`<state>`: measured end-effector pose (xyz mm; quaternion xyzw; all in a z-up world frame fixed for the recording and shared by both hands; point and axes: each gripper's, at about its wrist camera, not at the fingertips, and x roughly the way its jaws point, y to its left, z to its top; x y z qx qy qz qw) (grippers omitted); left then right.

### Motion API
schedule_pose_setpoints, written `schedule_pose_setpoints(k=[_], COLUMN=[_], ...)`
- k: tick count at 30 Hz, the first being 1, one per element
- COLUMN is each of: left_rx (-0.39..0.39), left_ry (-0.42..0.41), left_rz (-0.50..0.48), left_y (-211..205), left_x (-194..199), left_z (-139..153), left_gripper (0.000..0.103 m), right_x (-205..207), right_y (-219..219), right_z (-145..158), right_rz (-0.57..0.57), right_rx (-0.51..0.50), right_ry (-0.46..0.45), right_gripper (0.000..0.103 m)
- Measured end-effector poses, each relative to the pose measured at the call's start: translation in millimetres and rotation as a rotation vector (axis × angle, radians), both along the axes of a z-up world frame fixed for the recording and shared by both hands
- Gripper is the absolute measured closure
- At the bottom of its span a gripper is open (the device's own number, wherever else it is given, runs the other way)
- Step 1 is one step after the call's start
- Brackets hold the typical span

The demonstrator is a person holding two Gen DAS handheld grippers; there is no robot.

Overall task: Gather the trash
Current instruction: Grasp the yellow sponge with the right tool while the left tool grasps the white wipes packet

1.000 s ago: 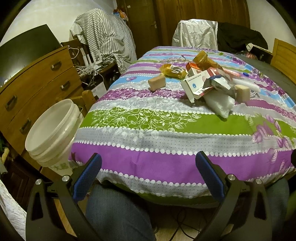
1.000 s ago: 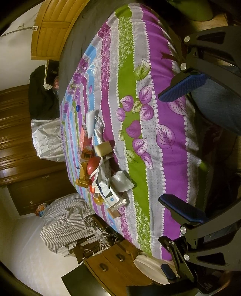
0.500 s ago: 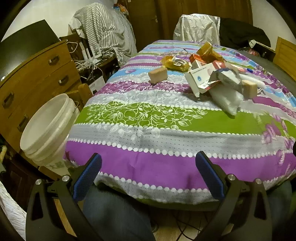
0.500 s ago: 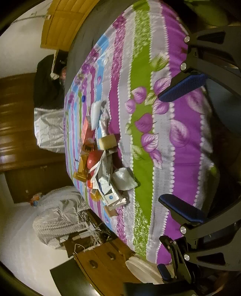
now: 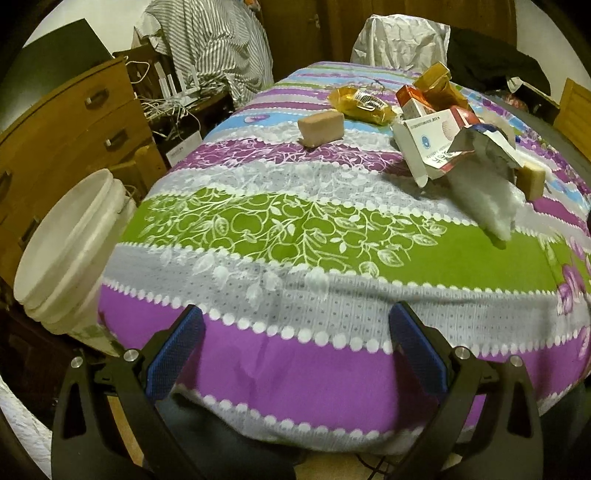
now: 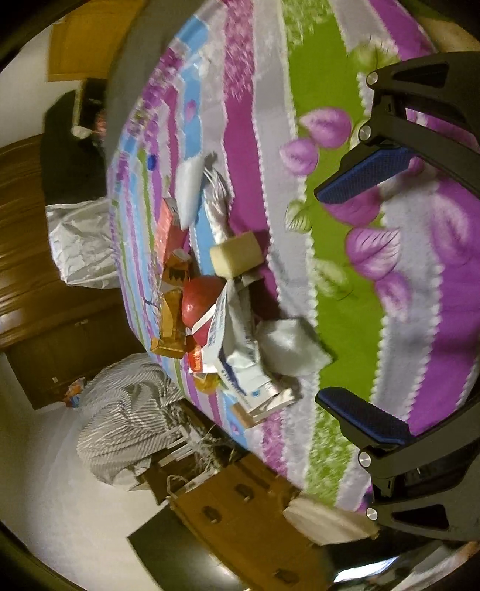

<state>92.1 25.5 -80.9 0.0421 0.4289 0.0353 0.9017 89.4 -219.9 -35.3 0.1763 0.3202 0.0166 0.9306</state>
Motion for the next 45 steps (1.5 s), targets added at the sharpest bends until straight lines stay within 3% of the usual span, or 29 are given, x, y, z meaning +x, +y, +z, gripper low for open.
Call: schedule_pose_setpoints(k=[3, 6, 10, 12, 13, 16, 18, 21, 23, 24, 27, 29, 33, 36, 39, 41, 45], left_rx=[-0.005, -0.01, -0.015, -0.019, -0.022, -0.032, -0.029, -0.021, -0.02, -0.018, -0.022, -0.036, -0.092, -0.147, -0.154, -0.138, -0.102], left_ry=[-0.014, -0.03, -0.034, -0.038, -0.038, -0.037, -0.04, -0.042, -0.041, -0.041, -0.066, -0.103, -0.167, -0.197, -0.213, -0.21, -0.126], left_rz=[-0.003, -0.01, -0.013, -0.017, -0.018, -0.02, -0.02, -0.023, -0.025, -0.027, -0.047, -0.079, -0.25, -0.429, -0.586, -0.651, -0.784], left_y=[-2, -3, -3, -3, -2, 0, -1, -2, -1, -1, 0, -2, -21, -49, -80, -100, -142], left_x=[3, 5, 10, 11, 12, 15, 15, 16, 16, 16, 15, 13, 12, 22, 42, 55, 87], left_z=[0, 1, 0, -1, -1, -2, -2, 0, 1, 3, 12, 24, 55, 77, 92, 96, 83], left_gripper=[0.005, 0.005, 0.005, 0.005, 0.005, 0.005, 0.005, 0.005, 0.005, 0.005, 0.005, 0.005, 0.005, 0.005, 0.005, 0.005, 0.005], right_x=[19, 31, 46, 49, 54, 75, 87, 107, 120, 124, 119, 101, 52, 21, -8, -22, -35], right_y=[-6, -9, -18, -26, -30, -35, -36, -40, -39, -38, -40, -48, -66, -71, -72, -75, -82], right_z=[0, 6, 17, 24, 27, 19, 10, -6, -15, -18, -19, -14, -8, -6, -1, 2, 2], right_rz=[0.008, 0.006, 0.008, -0.047, -0.082, -0.054, -0.012, 0.063, 0.087, 0.11, 0.116, 0.091, 0.033, 0.02, 0.024, 0.019, 0.018], right_rx=[0.093, 0.097, 0.178, 0.123, 0.045, -0.117, -0.153, -0.143, -0.169, -0.167, -0.148, -0.083, 0.066, 0.121, 0.16, 0.185, 0.215], right_ry=[-0.004, -0.022, -0.069, -0.097, -0.091, -0.025, 0.016, 0.069, 0.101, 0.109, 0.087, 0.058, 0.006, -0.01, -0.028, -0.047, -0.056], right_gripper=[0.004, 0.004, 0.004, 0.004, 0.004, 0.007, 0.016, 0.037, 0.06, 0.067, 0.069, 0.069, 0.069, 0.069, 0.07, 0.07, 0.07])
